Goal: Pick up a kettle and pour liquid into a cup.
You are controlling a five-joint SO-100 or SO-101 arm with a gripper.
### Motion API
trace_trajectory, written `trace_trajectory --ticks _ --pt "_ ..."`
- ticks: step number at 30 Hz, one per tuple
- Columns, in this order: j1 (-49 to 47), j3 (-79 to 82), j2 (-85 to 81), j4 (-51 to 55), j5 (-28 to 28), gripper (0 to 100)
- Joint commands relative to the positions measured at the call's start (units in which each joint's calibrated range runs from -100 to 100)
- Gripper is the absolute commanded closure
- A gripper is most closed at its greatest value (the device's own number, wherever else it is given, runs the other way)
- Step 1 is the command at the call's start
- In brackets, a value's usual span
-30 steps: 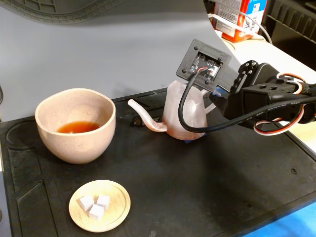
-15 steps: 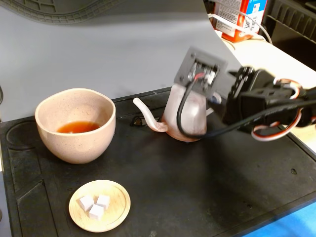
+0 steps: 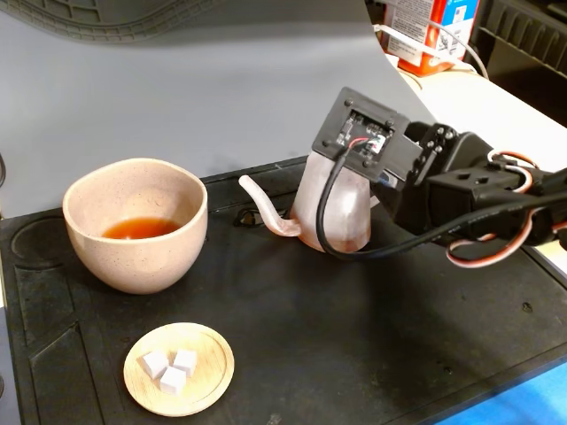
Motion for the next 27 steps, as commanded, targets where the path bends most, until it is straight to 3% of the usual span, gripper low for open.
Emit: trace_trajectory --ticks 1,23,27 --pt "-0.05 0.27 -0.50 -0.72 -0.54 78" --pt "-0.43 8.80 -6.04 -0.81 -1.43 78" --pt "0.71 14.34 -13.98 2.74 -1.49 78"
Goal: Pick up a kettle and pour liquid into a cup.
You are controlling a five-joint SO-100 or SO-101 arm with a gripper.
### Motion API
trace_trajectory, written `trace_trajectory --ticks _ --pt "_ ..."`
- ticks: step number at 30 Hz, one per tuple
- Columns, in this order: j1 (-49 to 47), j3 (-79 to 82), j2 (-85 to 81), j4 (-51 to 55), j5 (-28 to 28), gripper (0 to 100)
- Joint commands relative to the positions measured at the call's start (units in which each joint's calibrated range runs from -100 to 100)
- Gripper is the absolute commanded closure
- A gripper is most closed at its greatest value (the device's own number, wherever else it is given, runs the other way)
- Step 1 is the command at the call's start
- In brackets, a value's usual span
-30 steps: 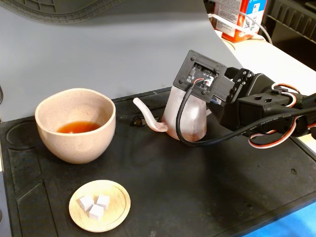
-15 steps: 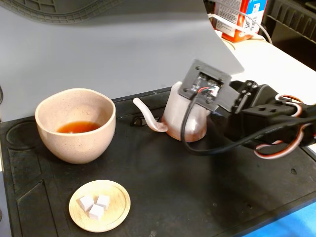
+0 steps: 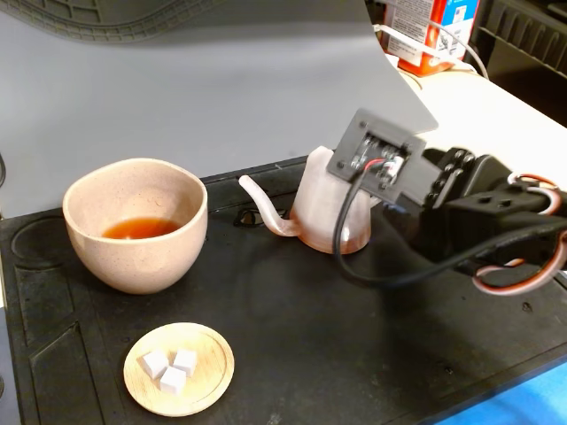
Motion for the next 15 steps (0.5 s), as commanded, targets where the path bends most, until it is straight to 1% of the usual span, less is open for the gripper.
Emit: trace_trajectory --ticks 1,3,6,9,11,12,13,15 --pt "1.02 3.92 -10.11 4.47 -0.23 78" --pt "0.94 7.28 -15.92 5.76 -0.60 78" --pt "-0.28 15.90 -26.41 5.76 -3.54 80" --pt "-0.20 24.15 -37.25 5.76 -3.69 85" --pt "-0.13 28.15 -46.12 5.76 -3.69 89" --pt "-0.13 28.96 -48.00 5.76 -3.85 90" --pt "-0.05 31.96 -53.72 5.76 -6.05 94" --pt "-0.05 34.04 -57.30 5.76 -7.37 96"
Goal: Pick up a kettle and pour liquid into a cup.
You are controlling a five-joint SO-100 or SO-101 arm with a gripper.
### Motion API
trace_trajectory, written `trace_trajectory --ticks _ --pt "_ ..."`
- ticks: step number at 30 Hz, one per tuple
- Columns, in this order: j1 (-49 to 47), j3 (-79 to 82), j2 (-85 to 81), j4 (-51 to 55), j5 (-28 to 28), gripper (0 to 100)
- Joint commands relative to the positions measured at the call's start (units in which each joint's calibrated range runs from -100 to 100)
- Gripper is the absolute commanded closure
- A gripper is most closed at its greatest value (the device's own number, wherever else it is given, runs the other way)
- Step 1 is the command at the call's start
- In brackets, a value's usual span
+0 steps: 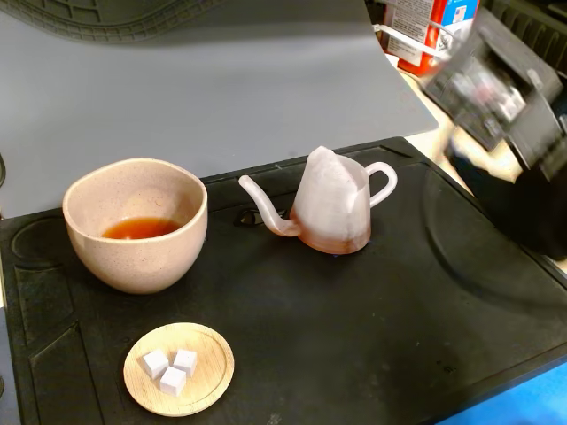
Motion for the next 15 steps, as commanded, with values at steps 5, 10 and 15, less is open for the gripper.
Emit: trace_trajectory --ticks 5,10,15 --pt "-0.66 4.24 -15.49 0.07 -6.80 99" --pt "-1.19 5.96 -20.27 0.07 -11.68 99" --pt "-1.34 5.51 -32.04 17.19 -13.83 99"
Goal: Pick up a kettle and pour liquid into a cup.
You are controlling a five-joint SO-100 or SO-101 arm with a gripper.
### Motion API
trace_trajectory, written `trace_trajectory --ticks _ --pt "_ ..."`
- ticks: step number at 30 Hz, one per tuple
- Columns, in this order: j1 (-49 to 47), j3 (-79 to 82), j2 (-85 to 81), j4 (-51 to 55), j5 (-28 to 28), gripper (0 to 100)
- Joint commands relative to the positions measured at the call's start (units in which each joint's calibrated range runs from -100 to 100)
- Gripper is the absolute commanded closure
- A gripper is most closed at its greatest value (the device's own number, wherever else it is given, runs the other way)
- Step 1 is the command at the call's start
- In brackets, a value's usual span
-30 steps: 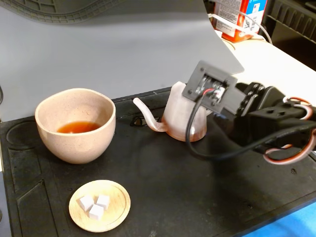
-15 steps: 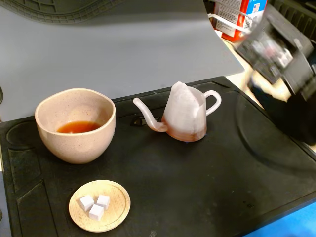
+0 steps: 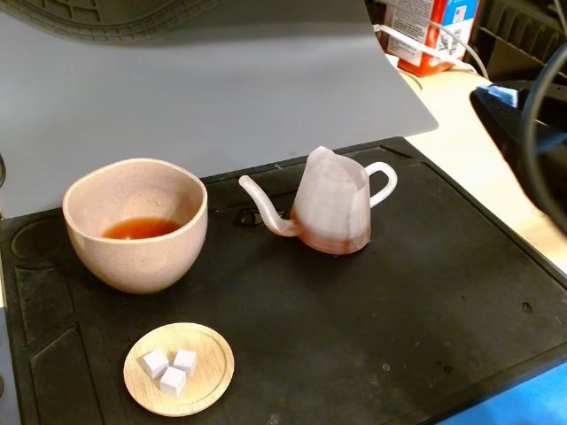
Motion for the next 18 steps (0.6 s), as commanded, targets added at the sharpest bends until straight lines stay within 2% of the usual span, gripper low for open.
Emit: trace_trajectory --ticks 1,5,6,10,18 --pt "0.24 -0.91 -7.46 8.94 -0.21 99" --pt "0.63 -0.09 -20.69 24.41 -0.26 99" --pt "0.55 0.63 -23.68 26.75 -2.47 99" --pt "0.55 2.08 -27.09 28.74 -6.19 99" --pt "0.55 7.71 -32.29 29.60 -6.25 99"
